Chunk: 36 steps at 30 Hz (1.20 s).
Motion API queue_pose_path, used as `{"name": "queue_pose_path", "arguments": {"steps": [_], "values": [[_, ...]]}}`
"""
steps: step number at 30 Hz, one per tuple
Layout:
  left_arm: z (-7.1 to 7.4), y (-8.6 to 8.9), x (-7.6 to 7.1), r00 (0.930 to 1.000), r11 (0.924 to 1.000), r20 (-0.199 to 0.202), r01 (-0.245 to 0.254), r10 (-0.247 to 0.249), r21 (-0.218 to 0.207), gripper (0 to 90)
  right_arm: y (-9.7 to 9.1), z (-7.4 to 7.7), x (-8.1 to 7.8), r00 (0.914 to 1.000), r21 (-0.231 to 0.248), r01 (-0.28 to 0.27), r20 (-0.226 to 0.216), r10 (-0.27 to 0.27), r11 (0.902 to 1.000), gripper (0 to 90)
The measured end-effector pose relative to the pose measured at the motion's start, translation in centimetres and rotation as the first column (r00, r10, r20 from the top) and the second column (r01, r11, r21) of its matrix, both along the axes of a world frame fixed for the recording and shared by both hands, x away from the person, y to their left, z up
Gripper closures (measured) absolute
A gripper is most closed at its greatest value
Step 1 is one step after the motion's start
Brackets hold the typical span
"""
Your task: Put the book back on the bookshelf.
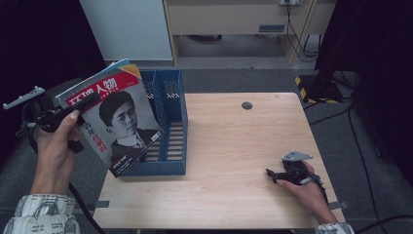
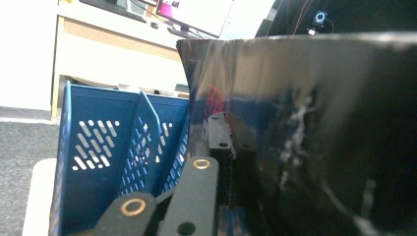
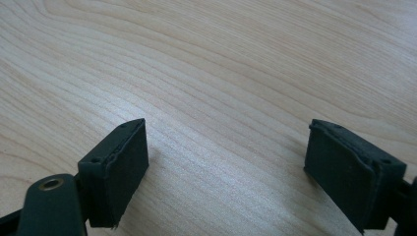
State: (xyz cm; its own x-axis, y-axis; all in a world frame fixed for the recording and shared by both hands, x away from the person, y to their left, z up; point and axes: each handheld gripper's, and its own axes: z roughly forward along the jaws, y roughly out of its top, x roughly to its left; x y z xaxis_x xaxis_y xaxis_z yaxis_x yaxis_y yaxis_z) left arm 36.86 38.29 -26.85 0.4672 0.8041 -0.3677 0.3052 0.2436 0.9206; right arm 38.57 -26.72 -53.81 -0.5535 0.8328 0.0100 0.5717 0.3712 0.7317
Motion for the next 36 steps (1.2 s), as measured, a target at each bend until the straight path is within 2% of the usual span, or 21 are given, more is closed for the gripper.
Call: {"name": "queue_pose_path", "arguments": {"steps": [14, 21, 36], "values": [[0.3, 2.0, -1.0, 0.9994, 0.9993, 0.004, -0.036, 0.035, 0.009, 86.5, 0.0, 0.0, 0.0, 1.0000, 0.000, 0.000, 0.001, 0.000, 1.0000, 16.7], [0.2, 2.9, -1.5, 0.9987, 0.9983, -0.002, -0.051, 0.051, 0.029, 86.5, 0.0, 0.0, 0.0, 1.0000, 0.000, 0.000, 0.000, 0.000, 1.0000, 16.7], [0.4, 4.7, -2.4, 0.9961, 0.9955, 0.001, -0.089, 0.089, 0.033, 86.5, 0.0, 0.0, 0.0, 1.0000, 0.000, 0.000, 0.001, 0.000, 1.0000, 16.7]]}}
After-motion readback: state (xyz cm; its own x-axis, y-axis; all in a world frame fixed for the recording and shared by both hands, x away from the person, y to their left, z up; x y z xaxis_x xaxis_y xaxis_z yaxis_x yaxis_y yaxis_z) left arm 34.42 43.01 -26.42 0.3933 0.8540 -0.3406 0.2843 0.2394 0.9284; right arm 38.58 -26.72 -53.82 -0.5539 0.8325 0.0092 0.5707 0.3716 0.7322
